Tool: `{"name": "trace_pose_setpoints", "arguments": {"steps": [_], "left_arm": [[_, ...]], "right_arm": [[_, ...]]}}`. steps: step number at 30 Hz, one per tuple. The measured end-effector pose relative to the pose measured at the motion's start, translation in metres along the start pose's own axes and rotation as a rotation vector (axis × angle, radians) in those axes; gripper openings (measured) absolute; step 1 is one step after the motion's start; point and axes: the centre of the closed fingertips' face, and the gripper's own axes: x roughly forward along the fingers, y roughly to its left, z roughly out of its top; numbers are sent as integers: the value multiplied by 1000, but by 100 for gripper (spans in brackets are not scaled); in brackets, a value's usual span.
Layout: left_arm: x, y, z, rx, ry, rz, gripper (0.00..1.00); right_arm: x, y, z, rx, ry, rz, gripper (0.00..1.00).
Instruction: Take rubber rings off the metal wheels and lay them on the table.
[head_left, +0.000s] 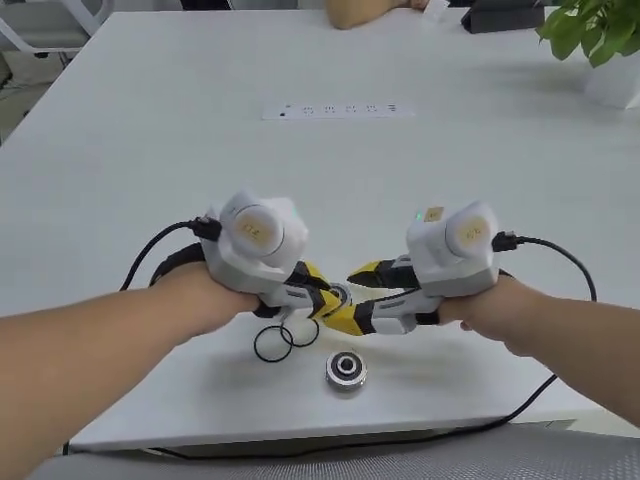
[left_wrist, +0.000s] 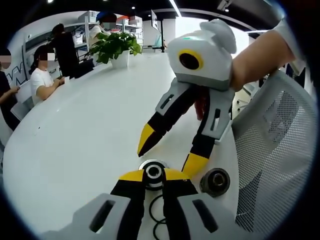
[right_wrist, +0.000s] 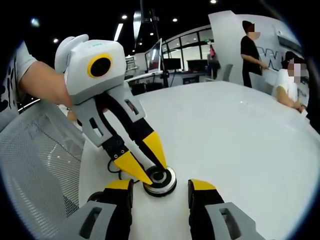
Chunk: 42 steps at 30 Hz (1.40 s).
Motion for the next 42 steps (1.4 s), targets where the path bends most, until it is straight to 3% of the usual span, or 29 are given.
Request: {"name": "trace_pose_setpoints", "arguments": {"steps": [5,10,15,42], "left_arm": [[0,1,0,-2,1,3,7],[0,1,-1,-5,1,5,7],[0,1,-1,-6,2,8,7],[1,1,-1,-21,9,26,7]], "right_arm": [[0,-1,-4,4,13,-7,33],[0,-3,-4,16,7,-16,31],[0,2,-5,7,11,-2,25],[-5,3,-9,3,34,-18,20]]}}
